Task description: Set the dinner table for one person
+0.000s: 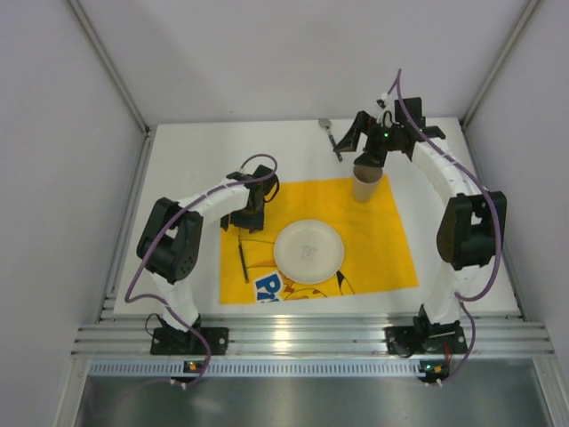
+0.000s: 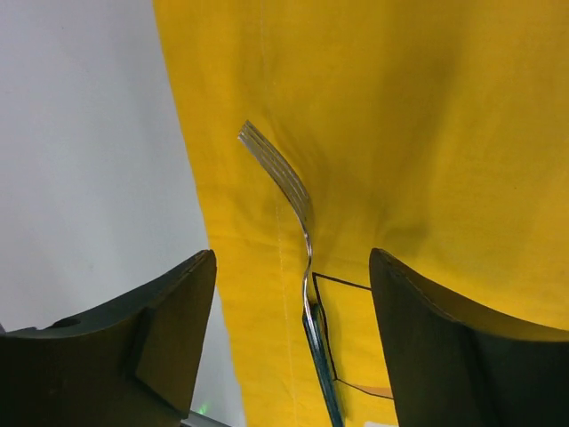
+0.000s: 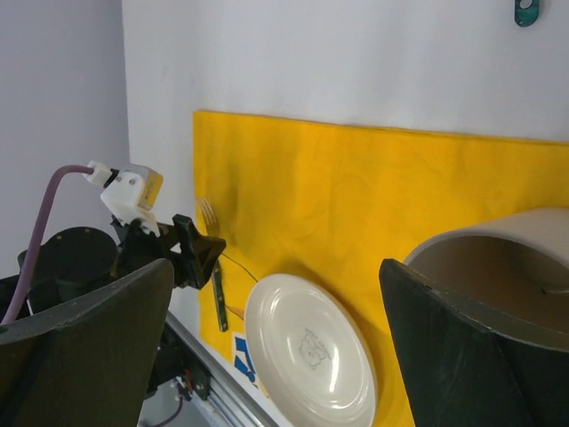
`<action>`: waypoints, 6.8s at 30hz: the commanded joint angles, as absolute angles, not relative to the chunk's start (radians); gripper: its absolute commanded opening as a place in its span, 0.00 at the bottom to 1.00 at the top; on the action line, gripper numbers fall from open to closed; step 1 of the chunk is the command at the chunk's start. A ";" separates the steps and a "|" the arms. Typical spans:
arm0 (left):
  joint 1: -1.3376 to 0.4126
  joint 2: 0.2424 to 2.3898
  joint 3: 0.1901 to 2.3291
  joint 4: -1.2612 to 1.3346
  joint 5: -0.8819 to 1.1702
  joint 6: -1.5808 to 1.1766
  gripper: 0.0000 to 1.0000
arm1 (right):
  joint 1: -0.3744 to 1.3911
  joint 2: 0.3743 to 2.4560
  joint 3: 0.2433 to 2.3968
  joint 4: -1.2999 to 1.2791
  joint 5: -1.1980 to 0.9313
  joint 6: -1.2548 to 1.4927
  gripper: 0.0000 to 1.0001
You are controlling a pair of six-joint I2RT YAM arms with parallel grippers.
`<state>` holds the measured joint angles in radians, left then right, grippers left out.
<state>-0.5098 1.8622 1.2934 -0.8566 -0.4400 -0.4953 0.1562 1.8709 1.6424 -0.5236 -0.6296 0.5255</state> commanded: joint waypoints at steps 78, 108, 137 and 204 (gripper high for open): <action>-0.301 1.741 1.626 -0.982 -0.160 -0.400 0.93 | 0.264 2.206 2.363 -0.623 0.092 0.290 0.00; -0.327 1.554 1.393 -0.914 -0.126 -0.446 0.92 | 0.238 2.381 2.264 -0.650 -0.233 0.219 0.79; -0.259 1.460 1.278 -0.956 -0.150 -0.390 0.93 | 0.344 2.485 2.098 -0.744 0.083 0.043 0.10; -0.259 1.545 1.333 -0.905 -0.063 -0.448 0.91 | 0.124 2.190 1.617 -0.532 0.138 0.273 0.00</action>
